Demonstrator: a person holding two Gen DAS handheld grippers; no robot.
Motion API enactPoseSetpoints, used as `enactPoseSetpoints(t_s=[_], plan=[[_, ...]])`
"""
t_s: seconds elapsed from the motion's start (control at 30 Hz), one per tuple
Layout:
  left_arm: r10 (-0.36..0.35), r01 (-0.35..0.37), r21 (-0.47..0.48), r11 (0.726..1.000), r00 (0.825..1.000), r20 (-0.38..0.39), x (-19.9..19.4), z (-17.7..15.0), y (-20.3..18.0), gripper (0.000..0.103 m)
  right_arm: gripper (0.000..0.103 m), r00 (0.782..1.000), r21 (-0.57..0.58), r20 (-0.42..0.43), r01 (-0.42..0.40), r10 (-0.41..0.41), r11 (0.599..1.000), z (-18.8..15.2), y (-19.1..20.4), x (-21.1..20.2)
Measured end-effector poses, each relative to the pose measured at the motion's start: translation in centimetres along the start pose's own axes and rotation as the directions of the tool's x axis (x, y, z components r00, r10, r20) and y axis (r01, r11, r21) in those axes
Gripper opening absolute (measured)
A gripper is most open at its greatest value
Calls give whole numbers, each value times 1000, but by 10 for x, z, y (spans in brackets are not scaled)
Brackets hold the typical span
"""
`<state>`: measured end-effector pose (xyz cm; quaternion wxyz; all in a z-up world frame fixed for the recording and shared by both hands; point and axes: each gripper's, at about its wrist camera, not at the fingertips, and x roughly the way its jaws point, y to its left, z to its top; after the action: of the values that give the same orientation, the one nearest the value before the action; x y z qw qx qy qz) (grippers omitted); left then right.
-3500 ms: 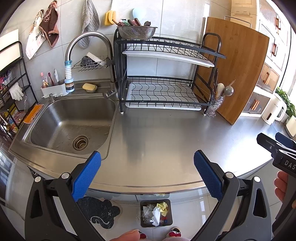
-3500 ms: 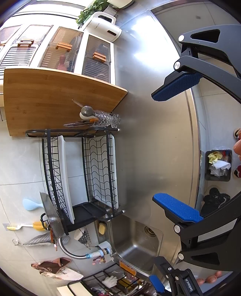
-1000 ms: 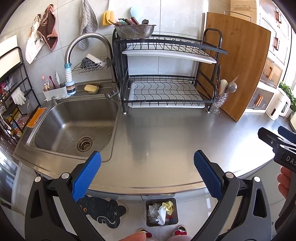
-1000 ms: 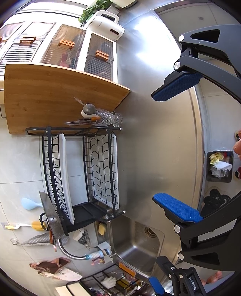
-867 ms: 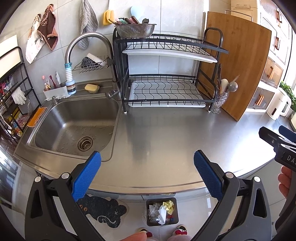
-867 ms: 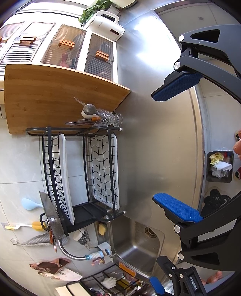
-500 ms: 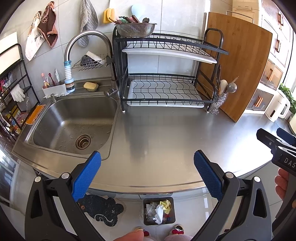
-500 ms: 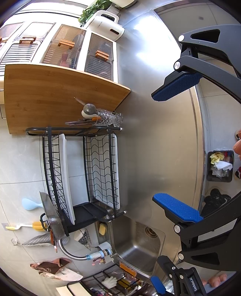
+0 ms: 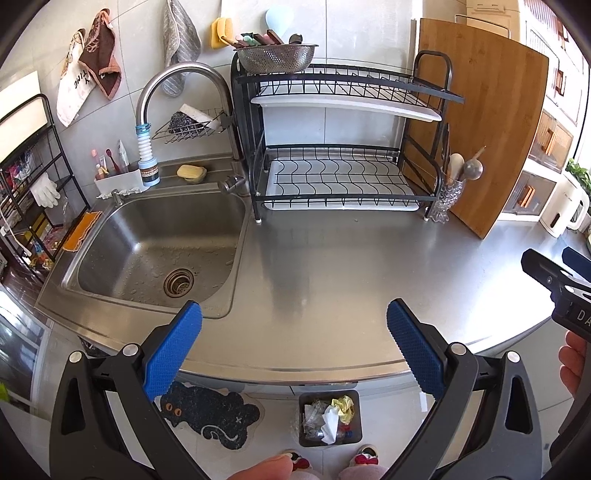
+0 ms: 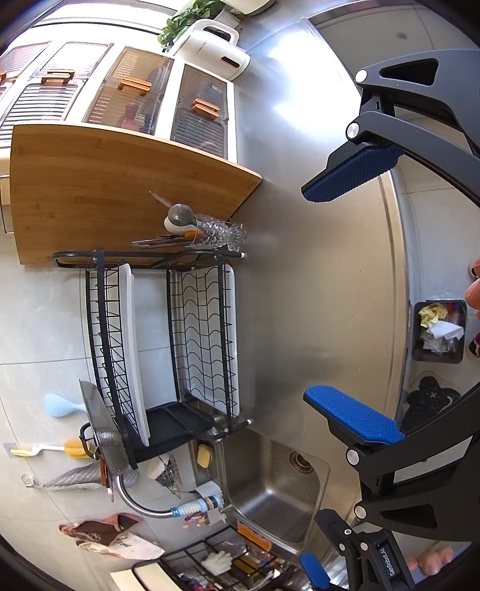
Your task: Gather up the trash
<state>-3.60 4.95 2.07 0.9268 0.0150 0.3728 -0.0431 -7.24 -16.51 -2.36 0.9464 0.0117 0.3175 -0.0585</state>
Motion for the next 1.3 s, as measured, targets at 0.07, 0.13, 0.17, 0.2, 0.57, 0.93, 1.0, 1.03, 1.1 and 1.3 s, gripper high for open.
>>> enactPoseSetpoints(t_s=[0.07,0.13,0.17,0.2,0.57,0.93,1.0,1.03,1.1,1.3], plan=[[-9,9,-17,1000,1000,0,0,0,2,95,100,1000,-2,-1,-1,1,1000,0,1,0],[12,-12,-20,1000,1000,6,-1,1,3,95,100,1000,-4,-2,1,-1,1000,1,1,0],[24,-24,-18,1000,1000,7,-1,1,3,95,100,1000,-6,-2,1,-1,1000,1,1,0],[26,-26,-19,999,1000,7,-2,1,3,95,100,1000,-7,-2,1,-1,1000,0,2,0],[7,-7,-42,999,1000,-1,-4,1,2,95,100,1000,-19,-1,-4,4,1000,2,3,-3],[-4,5,-36,999,1000,17,-6,1,-1,95,100,1000,-9,-1,-2,2,1000,0,2,-2],[0,0,-31,1000,1000,23,-6,0,-1,95,100,1000,-7,-1,-4,4,1000,0,1,-2],[2,-1,-28,1000,1000,24,-6,1,-2,95,100,1000,-7,-1,-5,5,1000,0,1,-3],[2,-1,-26,1000,1000,24,-6,1,-2,95,100,1000,-4,0,-5,5,1000,0,0,-3],[15,-15,-11,1000,1000,27,-8,2,-7,95,100,1000,-5,1,-6,6,1000,0,0,-3]])
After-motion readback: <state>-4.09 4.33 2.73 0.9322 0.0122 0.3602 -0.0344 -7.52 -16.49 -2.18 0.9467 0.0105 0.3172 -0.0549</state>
